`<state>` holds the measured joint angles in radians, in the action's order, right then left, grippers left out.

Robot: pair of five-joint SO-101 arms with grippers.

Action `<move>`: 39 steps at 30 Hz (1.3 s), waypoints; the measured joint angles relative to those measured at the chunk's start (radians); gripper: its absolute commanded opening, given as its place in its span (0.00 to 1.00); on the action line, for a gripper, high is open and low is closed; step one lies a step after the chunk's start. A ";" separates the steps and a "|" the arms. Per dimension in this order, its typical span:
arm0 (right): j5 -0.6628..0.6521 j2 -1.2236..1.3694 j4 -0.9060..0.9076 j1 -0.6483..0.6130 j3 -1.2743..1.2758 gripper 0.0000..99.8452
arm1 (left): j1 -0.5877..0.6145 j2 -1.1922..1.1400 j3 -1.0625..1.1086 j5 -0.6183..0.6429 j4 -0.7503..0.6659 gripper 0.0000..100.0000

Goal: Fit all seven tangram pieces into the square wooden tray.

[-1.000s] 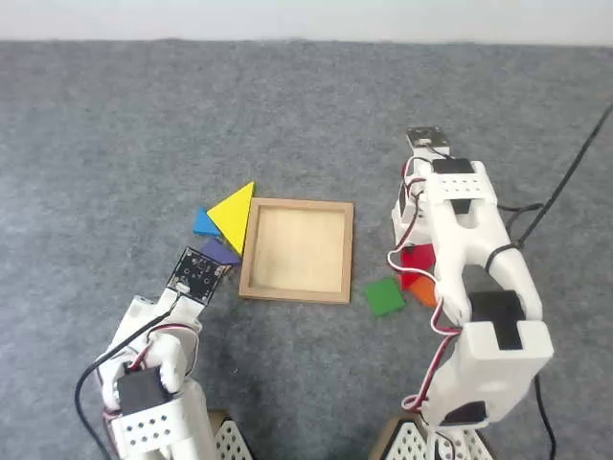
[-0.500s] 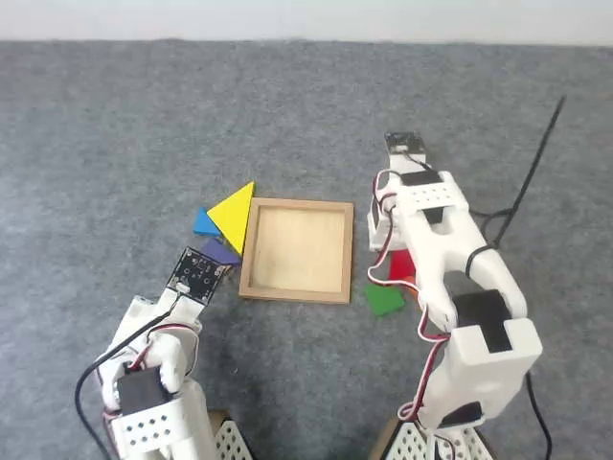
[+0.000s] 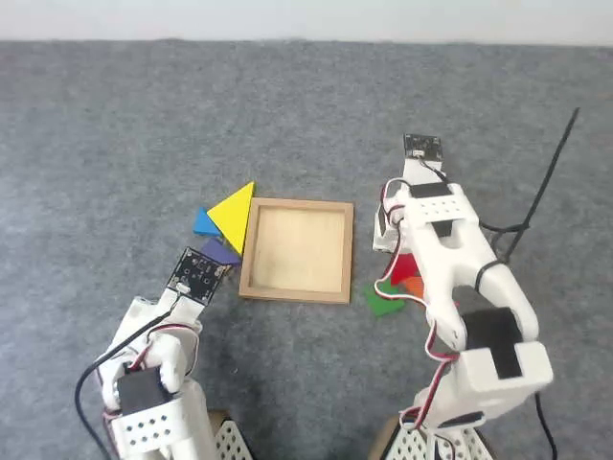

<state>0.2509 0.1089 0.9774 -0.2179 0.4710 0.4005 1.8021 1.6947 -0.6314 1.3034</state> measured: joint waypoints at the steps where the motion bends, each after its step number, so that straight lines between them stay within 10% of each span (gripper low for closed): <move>1: -0.002 -0.015 -0.008 0.000 0.015 0.37 | 0.000 0.000 0.000 0.000 0.000 0.11; 27: -0.095 0.083 -0.058 0.000 -0.031 0.40 | 0.005 0.000 0.000 0.000 0.000 0.11; 34: -0.144 0.084 -0.058 0.002 -0.032 0.25 | 0.005 0.000 0.000 0.000 0.000 0.11; 39: -0.146 0.084 -0.043 0.002 -0.032 0.37 | 0.005 0.000 0.000 0.000 0.000 0.11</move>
<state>0.1051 0.1933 0.9344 -0.2163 0.4388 0.4051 1.8021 1.6947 -0.6314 1.3034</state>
